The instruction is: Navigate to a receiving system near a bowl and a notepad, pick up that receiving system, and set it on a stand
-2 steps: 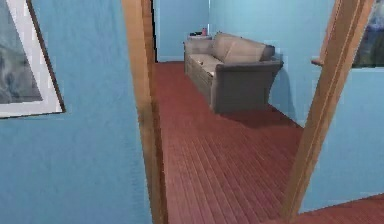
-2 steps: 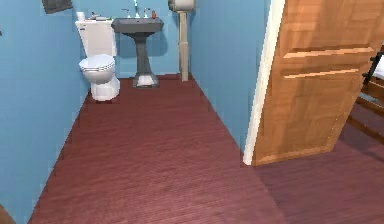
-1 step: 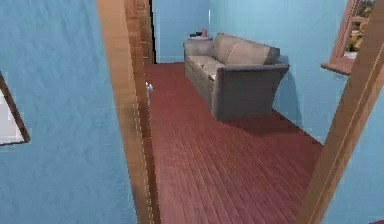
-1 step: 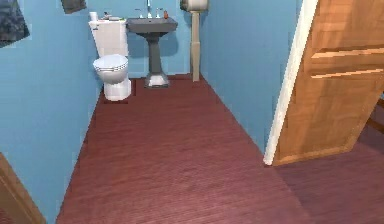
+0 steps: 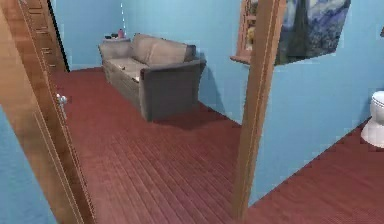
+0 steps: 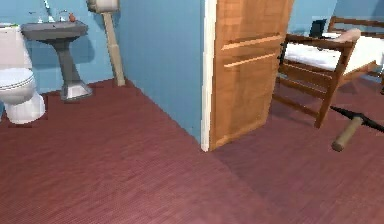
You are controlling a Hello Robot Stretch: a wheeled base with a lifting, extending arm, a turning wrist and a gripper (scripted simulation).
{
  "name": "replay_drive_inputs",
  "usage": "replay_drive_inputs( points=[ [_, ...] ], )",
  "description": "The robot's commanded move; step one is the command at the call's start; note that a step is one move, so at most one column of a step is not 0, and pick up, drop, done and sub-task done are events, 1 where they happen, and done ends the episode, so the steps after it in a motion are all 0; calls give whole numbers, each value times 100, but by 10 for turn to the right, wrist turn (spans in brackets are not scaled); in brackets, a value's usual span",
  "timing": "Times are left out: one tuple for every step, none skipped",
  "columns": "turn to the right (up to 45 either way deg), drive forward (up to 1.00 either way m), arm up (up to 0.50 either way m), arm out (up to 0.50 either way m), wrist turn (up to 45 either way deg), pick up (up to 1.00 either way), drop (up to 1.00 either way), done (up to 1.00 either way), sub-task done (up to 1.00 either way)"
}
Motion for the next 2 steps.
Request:
replay_drive_inputs(
  points=[
    [0,75,0,0,0,0,0,0,0],
    [-300,0,0,0,0,0,0,0,0]
  ],
)
